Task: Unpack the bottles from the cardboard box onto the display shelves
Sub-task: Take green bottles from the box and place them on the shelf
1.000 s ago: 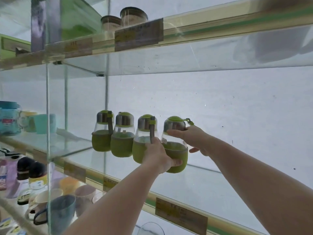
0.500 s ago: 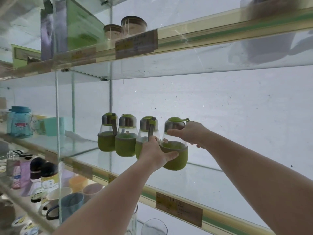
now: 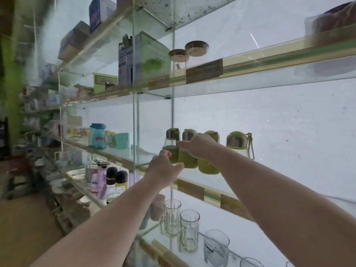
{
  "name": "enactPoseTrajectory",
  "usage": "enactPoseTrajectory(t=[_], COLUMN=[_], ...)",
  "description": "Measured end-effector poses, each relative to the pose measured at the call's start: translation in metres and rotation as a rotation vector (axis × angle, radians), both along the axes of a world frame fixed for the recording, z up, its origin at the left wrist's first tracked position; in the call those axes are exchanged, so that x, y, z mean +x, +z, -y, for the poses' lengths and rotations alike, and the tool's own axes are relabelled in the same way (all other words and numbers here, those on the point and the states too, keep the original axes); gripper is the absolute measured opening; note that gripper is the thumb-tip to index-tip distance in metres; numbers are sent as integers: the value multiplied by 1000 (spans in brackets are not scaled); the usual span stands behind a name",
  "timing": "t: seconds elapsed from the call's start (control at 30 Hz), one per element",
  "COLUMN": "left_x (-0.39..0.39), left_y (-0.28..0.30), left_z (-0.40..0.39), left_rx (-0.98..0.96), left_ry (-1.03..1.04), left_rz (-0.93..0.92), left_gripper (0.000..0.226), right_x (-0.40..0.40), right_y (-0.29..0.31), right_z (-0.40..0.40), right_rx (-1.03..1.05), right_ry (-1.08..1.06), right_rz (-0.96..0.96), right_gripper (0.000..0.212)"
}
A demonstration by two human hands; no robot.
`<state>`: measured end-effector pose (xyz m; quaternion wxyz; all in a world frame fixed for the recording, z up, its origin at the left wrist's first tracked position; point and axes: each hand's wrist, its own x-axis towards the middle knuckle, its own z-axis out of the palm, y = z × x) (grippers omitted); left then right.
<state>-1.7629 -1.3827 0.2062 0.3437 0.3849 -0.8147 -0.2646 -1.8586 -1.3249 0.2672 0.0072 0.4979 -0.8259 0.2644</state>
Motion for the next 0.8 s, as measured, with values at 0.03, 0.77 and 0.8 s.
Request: enactPoseTrajectory(t=[0.03,0.77,0.8], left_x=[16,234,234], left_y=[-1,-173,-186], left_z=[2,-25,-25], left_rx=[1,367,391], left_ry=[34,822,843], left_rz=[12,154,167], left_gripper=[54,39,39], right_x=[14,197,197], right_y=[-5,-226,-238], right_z=[6,60,62], right_rx=[7,345,367], right_ry=[42,710,726], right_rz=[12,423,422], right_gripper=[50,47,46])
